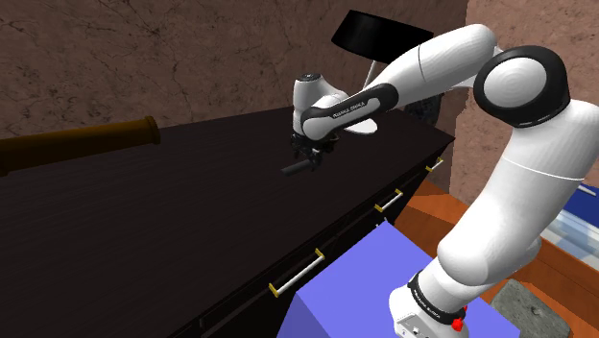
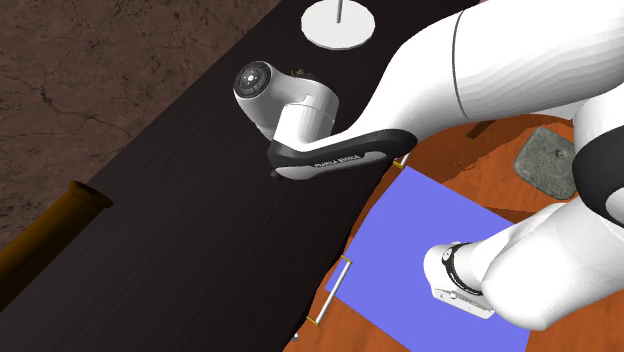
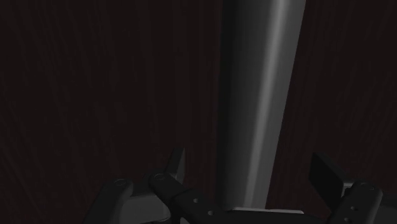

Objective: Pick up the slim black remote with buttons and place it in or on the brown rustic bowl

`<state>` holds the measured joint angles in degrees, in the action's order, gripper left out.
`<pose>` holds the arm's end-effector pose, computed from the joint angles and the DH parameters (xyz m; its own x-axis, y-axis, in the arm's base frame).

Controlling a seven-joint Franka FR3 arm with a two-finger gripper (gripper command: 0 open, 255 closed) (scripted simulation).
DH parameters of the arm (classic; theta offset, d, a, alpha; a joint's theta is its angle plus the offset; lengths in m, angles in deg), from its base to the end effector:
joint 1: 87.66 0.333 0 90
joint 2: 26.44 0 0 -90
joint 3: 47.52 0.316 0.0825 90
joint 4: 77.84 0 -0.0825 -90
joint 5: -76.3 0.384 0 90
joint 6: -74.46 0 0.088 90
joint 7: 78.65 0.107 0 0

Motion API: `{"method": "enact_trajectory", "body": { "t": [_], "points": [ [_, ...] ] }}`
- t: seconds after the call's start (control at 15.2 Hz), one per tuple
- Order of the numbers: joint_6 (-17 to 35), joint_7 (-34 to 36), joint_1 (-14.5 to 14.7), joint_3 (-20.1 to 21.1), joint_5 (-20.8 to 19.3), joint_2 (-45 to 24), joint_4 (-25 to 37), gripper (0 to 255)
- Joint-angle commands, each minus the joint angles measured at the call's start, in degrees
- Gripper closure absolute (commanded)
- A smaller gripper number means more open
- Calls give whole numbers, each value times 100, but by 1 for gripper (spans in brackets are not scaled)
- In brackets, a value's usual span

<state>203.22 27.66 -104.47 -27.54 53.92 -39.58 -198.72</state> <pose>0.5651 0.0176 0.3082 0.0252 -0.9745 0.2228 -0.9993 -0.0184 0.0326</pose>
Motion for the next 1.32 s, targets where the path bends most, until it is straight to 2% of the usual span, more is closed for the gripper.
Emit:
{"method": "enact_trajectory", "body": {
  "t": [0.0,0.59,1.25],
  "points": [
    [0,0,0,0,0,0,0,255],
    [1,0,0,0,-1,-1,0,255],
    [-614,-340,-48,86,351,463,236,255]
  ]
}}
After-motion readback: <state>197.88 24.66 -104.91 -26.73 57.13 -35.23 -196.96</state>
